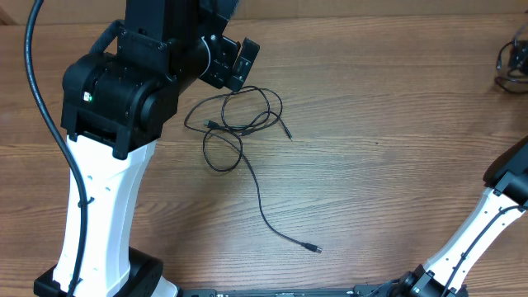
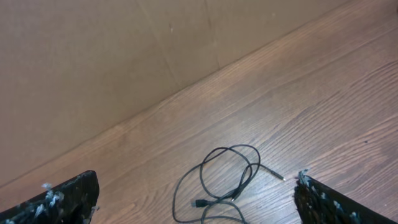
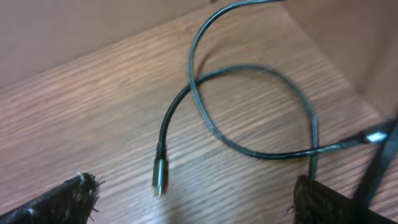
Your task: Untangle cables
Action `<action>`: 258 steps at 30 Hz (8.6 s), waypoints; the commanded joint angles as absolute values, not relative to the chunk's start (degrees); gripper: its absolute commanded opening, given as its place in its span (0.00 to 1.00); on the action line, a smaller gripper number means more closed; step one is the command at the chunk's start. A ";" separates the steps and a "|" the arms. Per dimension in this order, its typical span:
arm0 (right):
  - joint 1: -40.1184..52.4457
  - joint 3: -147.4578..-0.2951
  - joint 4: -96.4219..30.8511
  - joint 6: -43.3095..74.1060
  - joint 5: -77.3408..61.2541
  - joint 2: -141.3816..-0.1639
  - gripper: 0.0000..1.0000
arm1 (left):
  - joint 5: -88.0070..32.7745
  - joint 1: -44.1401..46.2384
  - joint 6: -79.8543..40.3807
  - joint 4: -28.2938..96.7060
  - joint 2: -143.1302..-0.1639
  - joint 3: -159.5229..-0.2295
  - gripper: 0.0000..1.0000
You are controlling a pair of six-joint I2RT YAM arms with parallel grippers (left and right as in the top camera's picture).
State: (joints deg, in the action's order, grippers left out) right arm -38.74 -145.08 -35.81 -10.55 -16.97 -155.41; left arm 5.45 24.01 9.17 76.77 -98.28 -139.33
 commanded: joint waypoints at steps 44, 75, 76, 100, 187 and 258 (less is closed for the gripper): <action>4.78 -140.35 -92.31 -29.04 -25.85 -125.49 0.94 | 10.74 23.97 8.51 82.24 -98.15 -139.65 1.00; 21.30 -102.63 -42.98 -18.85 -19.94 -127.11 0.85 | 21.58 17.26 -7.27 83.96 -98.13 -139.65 1.00; 21.28 -102.63 -42.50 -18.59 -19.88 -127.52 0.84 | 21.67 17.26 -6.90 83.90 -98.13 -139.65 1.00; 20.05 -102.35 -39.00 -14.02 -18.50 -133.25 0.80 | 21.34 17.26 -4.25 85.54 -98.13 -139.65 1.00; 13.08 -164.27 -81.23 -5.76 -13.41 -103.94 0.04 | -54.04 24.51 -42.15 53.76 -135.24 -139.61 0.69; 12.32 -164.22 -92.47 -4.47 4.25 -97.73 0.04 | -42.22 13.80 -33.36 55.00 -129.49 -140.84 0.04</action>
State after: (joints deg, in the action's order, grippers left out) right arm 13.43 -163.46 -92.95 -4.69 -4.10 -97.93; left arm -39.97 22.87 -37.21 53.17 -135.44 -139.22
